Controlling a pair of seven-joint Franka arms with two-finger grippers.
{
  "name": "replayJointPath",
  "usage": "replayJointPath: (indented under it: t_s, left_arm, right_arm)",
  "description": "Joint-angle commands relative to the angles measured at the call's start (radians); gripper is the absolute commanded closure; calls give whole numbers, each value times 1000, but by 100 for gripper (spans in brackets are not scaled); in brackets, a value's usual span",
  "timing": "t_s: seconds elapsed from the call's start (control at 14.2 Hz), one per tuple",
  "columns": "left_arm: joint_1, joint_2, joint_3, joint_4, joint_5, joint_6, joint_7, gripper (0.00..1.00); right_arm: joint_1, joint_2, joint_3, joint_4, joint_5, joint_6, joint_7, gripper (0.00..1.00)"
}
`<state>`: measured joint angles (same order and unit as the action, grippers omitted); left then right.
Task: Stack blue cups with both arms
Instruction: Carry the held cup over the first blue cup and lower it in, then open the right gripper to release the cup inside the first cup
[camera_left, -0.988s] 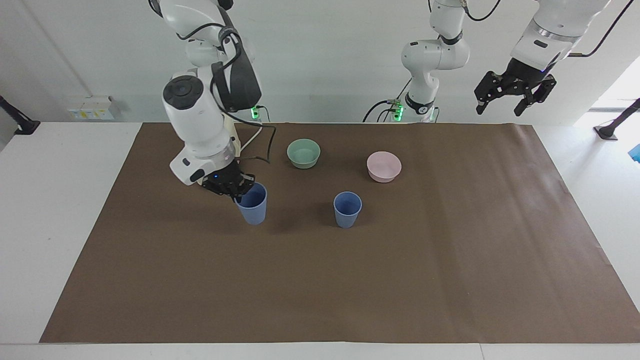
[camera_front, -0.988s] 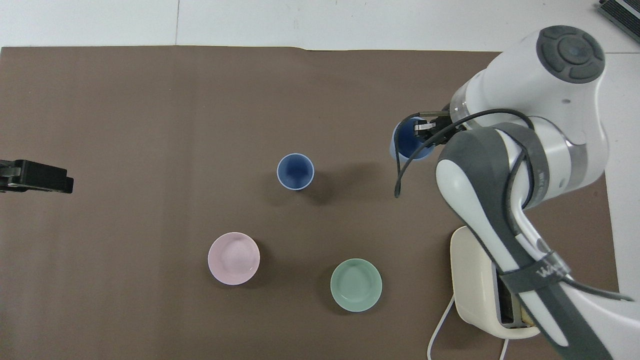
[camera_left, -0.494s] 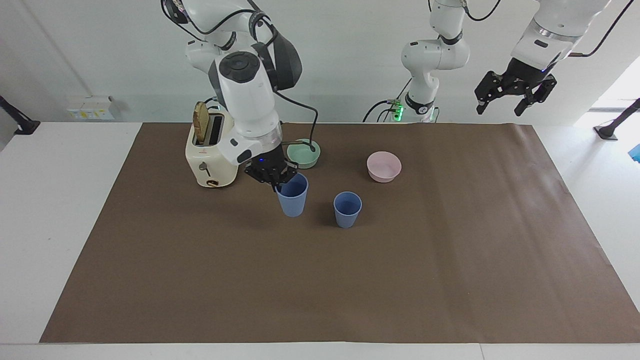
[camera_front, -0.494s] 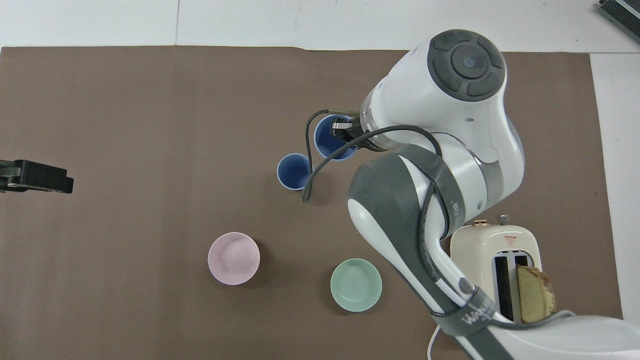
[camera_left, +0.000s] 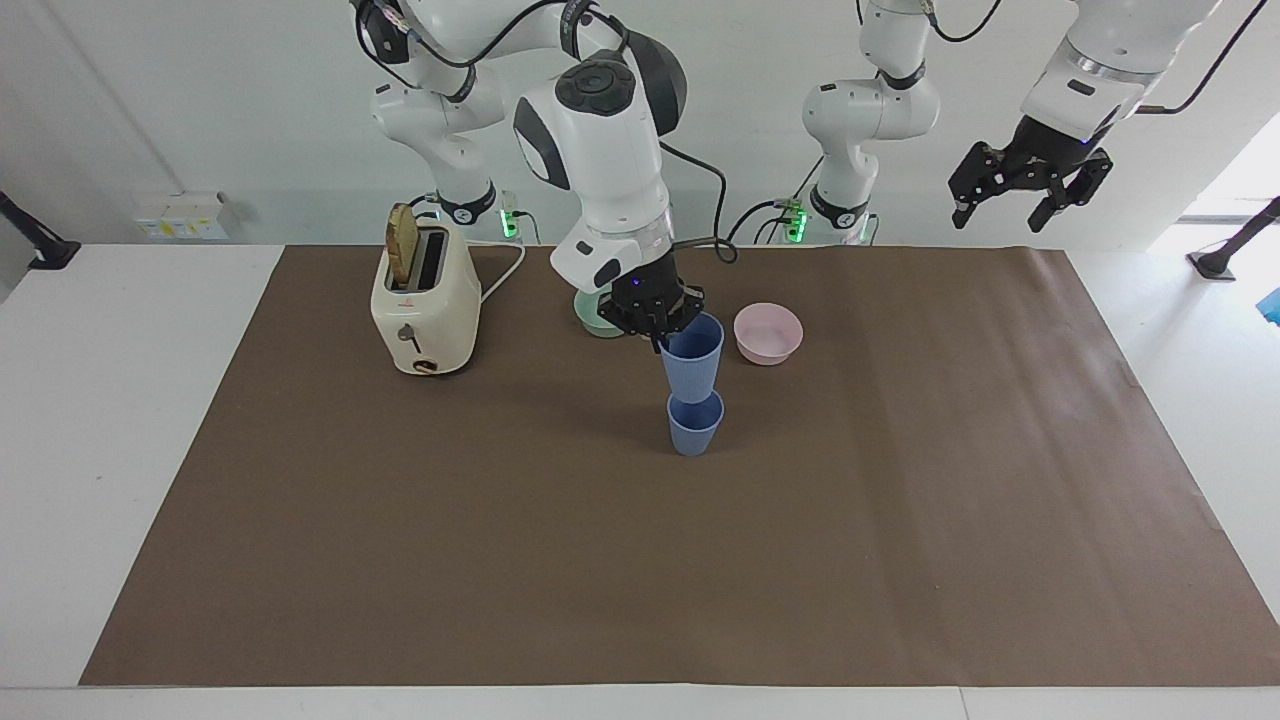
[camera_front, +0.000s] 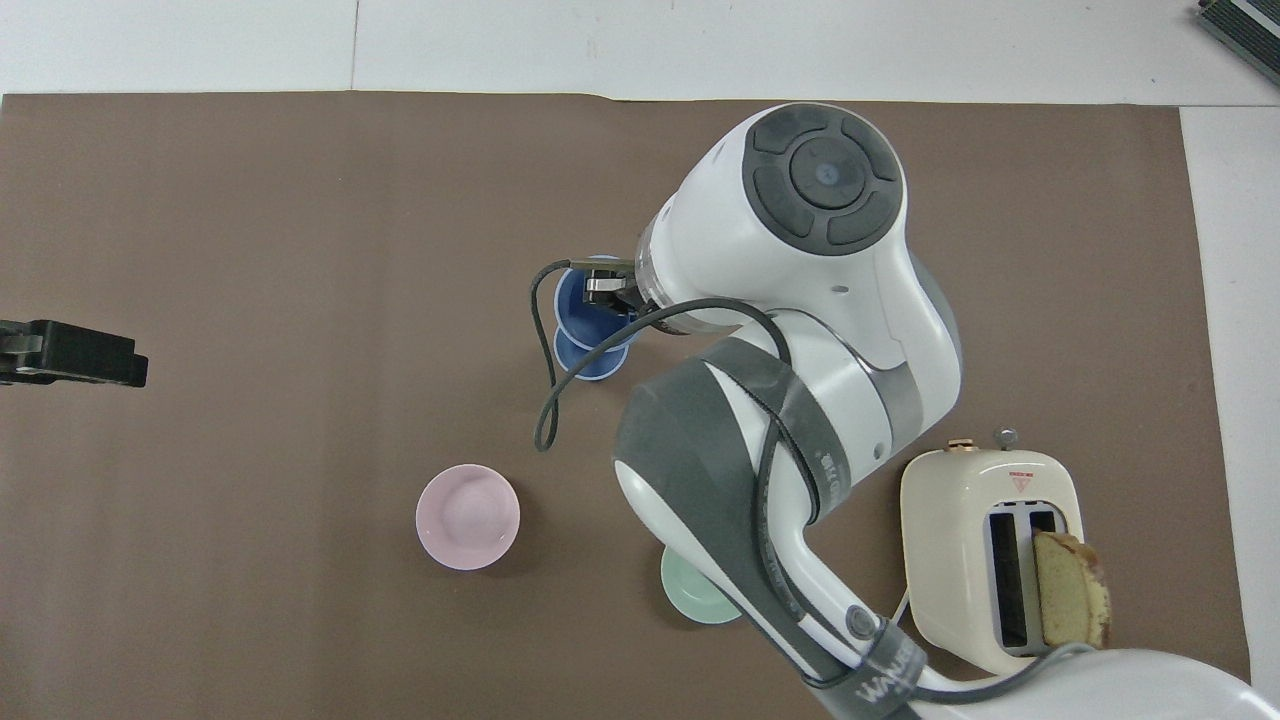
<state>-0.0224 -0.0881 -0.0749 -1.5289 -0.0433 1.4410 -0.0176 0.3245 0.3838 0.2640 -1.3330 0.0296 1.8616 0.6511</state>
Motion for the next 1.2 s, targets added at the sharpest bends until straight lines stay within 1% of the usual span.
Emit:
replayJointPath:
  t_s: [0.0, 0.49, 0.78, 1.13]
  left_arm:
    - [12, 5, -3, 19, -9, -24, 10, 0]
    - [12, 5, -5, 19, -9, -25, 10, 0]
    - [12, 5, -5, 18, -9, -25, 10, 0]
    - [12, 5, -5, 18, -9, -25, 10, 0]
  right_arm:
    - [2, 41, 6, 31, 12, 8, 16, 100]
    - [18, 81, 6, 14, -3, 45, 18, 100]
    - [18, 78, 6, 9, 1, 42, 18, 100]
    - [18, 79, 6, -21, -3, 44, 18, 100]
